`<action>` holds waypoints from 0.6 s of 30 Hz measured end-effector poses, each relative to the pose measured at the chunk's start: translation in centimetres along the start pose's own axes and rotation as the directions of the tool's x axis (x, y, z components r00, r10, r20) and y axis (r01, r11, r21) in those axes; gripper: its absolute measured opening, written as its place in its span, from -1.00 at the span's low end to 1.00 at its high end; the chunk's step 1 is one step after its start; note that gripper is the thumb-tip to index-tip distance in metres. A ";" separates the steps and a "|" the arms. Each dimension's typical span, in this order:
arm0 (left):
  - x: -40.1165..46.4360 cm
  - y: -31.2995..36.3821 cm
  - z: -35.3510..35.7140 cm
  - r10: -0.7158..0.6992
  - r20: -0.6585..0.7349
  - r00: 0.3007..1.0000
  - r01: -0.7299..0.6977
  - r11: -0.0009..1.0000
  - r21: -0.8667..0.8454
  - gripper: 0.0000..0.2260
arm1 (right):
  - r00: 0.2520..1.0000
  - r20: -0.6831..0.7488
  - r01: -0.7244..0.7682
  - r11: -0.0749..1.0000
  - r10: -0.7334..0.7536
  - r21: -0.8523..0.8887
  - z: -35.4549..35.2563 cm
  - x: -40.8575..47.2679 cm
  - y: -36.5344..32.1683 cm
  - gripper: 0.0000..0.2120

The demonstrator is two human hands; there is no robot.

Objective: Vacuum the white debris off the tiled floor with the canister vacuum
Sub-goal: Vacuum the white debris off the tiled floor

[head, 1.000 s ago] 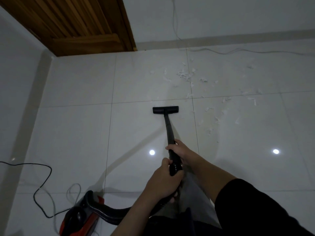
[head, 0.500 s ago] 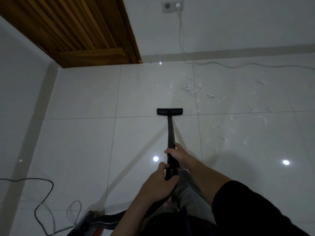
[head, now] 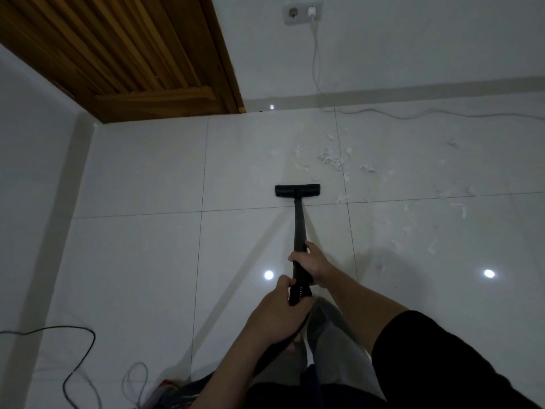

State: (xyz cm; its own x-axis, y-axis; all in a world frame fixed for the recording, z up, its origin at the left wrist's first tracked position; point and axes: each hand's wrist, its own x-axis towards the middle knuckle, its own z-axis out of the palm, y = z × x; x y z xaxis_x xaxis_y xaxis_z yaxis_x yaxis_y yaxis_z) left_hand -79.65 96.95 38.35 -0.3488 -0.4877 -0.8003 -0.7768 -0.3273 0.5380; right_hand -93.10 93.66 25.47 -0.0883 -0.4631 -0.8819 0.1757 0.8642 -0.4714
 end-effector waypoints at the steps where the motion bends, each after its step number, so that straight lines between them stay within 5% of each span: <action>1: -0.1 0.0 -0.4 0.006 0.004 1.000 -0.006 1.000 -0.016 -0.69 | 1.000 -0.012 0.017 1.000 -0.017 -0.002 0.3 0.0 -0.3 -0.27; 18: 3.2 1.1 -9.5 -0.037 0.023 0.999 0.037 0.999 0.003 -0.72 | 0.999 -0.040 0.009 1.000 -0.009 0.003 5.3 3.4 -7.7 -0.41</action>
State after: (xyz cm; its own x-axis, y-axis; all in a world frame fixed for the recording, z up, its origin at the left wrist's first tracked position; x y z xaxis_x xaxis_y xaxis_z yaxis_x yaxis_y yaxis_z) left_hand -76.68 87.39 38.93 -0.3317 -0.4567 -0.8254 -0.7907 -0.3426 0.5073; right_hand -89.58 84.41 26.09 -0.1293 -0.4622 -0.8773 0.1782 0.8595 -0.4790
